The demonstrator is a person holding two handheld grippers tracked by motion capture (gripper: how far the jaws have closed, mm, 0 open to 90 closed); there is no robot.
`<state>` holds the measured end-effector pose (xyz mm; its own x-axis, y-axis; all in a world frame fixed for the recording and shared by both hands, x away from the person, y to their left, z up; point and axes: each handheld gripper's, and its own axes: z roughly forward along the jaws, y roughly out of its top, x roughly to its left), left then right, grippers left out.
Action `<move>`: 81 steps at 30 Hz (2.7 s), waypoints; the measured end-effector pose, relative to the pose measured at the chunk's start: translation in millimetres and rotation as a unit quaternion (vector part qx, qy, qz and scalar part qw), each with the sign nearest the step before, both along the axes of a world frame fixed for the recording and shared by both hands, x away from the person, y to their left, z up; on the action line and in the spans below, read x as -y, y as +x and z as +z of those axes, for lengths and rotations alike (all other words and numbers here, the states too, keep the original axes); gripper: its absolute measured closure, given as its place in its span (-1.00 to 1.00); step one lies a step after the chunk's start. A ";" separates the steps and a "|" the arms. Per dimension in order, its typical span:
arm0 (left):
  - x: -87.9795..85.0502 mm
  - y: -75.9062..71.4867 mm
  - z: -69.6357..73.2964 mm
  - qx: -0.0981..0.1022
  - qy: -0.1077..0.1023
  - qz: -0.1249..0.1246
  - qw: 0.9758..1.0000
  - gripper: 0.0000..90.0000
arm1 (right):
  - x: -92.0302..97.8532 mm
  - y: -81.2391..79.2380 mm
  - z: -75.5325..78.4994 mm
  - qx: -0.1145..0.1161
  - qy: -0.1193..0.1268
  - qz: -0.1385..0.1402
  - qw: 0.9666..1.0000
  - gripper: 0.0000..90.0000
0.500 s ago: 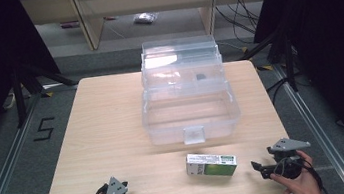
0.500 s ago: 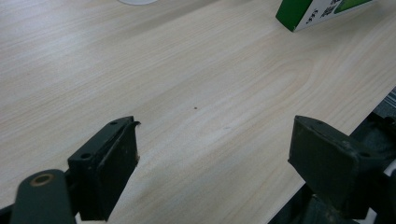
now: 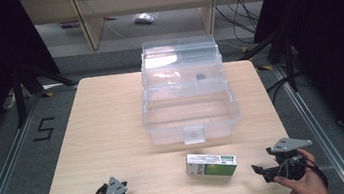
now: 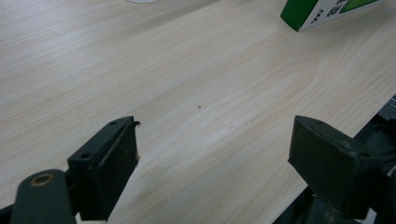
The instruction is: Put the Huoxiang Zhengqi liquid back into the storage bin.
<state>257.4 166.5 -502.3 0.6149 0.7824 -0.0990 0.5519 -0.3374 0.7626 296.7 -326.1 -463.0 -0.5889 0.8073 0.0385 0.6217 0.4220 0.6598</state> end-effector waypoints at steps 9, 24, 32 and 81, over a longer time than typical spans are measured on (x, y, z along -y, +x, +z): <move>-0.1 1.0 -0.1 0.001 0.006 0.000 1.000 -0.67 | -18.5 -11.3 22.2 0.015 -0.020 0.066 0.997 -0.58; 0.3 1.1 -0.8 0.000 0.005 0.002 1.000 -0.67 | -61.2 -6.1 55.8 0.042 -0.071 0.146 0.986 -0.57; 0.4 1.3 -1.7 0.001 0.002 0.003 1.000 -0.67 | -89.1 10.2 59.1 0.028 -0.097 0.193 0.976 -0.57; -0.4 0.7 0.7 -0.003 0.000 -0.003 1.000 -0.67 | -173.6 64.4 29.9 -0.101 -0.220 0.282 0.928 -0.19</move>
<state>258.1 166.8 -501.6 0.6194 0.7784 -0.1024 0.5543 -0.3411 0.7592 361.1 -152.5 -433.1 -0.9396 0.3359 -0.0658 0.3118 0.9193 0.2402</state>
